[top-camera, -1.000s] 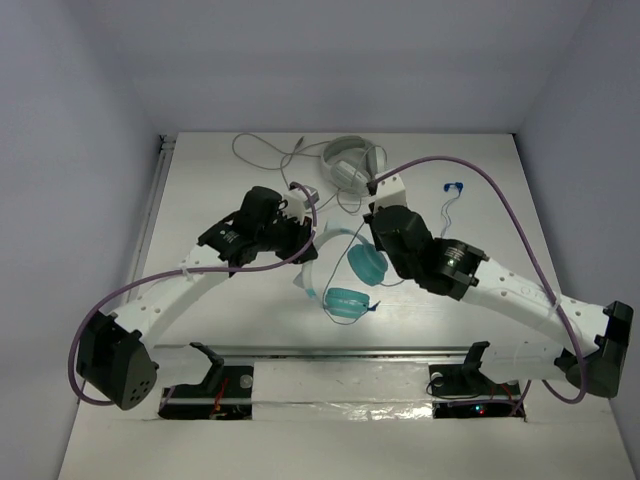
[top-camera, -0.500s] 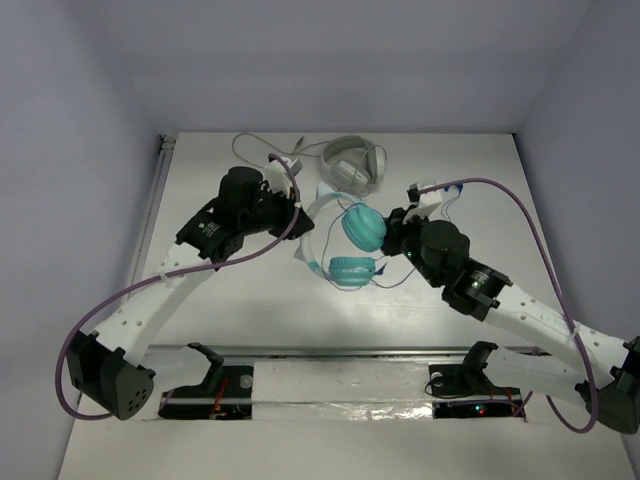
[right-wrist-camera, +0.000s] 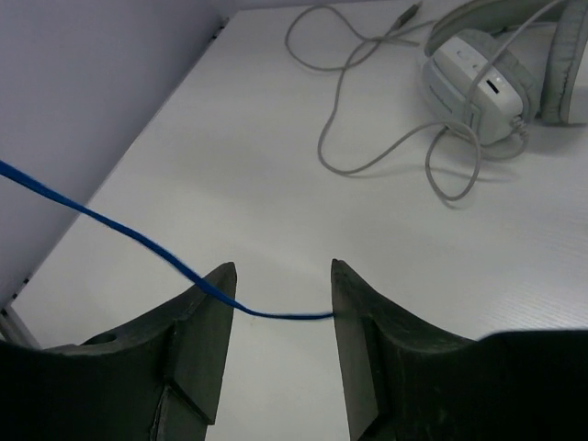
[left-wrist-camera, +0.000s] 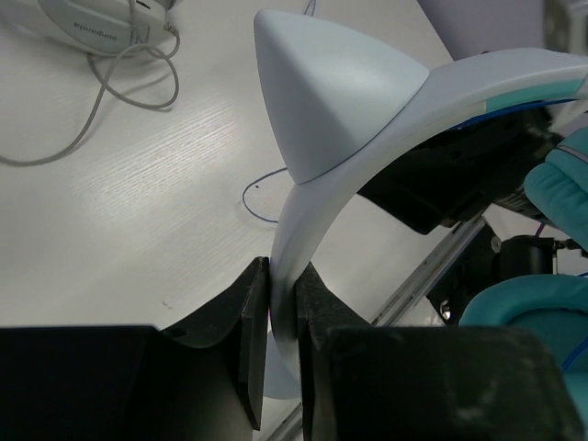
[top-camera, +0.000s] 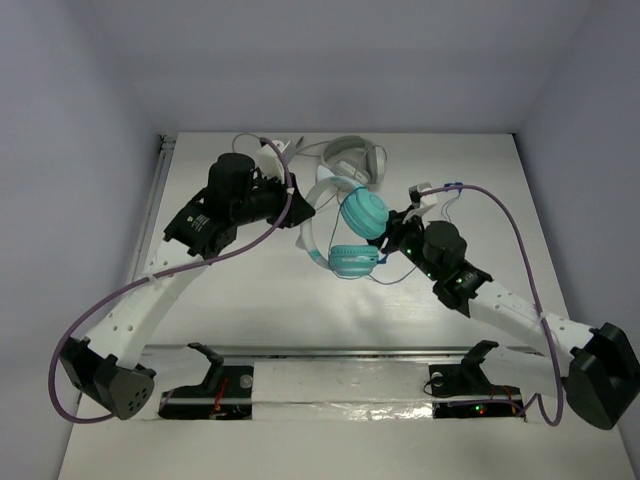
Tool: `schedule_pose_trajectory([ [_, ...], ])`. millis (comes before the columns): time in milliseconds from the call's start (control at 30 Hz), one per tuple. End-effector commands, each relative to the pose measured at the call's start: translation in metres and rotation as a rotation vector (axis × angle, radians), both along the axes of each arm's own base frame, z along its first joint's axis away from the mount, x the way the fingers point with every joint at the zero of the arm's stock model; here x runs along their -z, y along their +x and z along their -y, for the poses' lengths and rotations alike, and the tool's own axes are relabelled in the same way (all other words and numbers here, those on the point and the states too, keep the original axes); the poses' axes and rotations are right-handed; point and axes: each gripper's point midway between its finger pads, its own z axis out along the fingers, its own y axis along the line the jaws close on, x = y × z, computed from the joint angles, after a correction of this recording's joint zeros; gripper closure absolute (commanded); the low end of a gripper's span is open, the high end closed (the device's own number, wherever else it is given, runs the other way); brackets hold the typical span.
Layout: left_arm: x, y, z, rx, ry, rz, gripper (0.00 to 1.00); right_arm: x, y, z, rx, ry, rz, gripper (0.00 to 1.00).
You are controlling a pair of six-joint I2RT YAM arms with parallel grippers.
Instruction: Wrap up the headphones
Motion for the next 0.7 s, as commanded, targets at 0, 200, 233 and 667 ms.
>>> schedule_pose_trajectory([
  [0, -0.063, 0.006, 0.003, -0.020, -0.124, 0.107, 1.00, -0.014, 0.005, -0.010, -0.041, 0.085, 0.069, 0.48],
  [200, -0.086, 0.013, 0.001, -0.055, -0.165, 0.139, 1.00, 0.025, 0.028, -0.005, 0.020, 0.054, 0.007, 0.39],
  [233, -0.089, 0.013, 0.001, -0.058, -0.169, 0.146, 1.00, 0.030, 0.029, -0.005, 0.026, 0.056, -0.005, 0.37],
  [667, -0.112, 0.027, -0.010, -0.142, -0.193, 0.187, 1.00, 0.111, 0.037, -0.009, 0.087, 0.071, -0.223, 0.27],
])
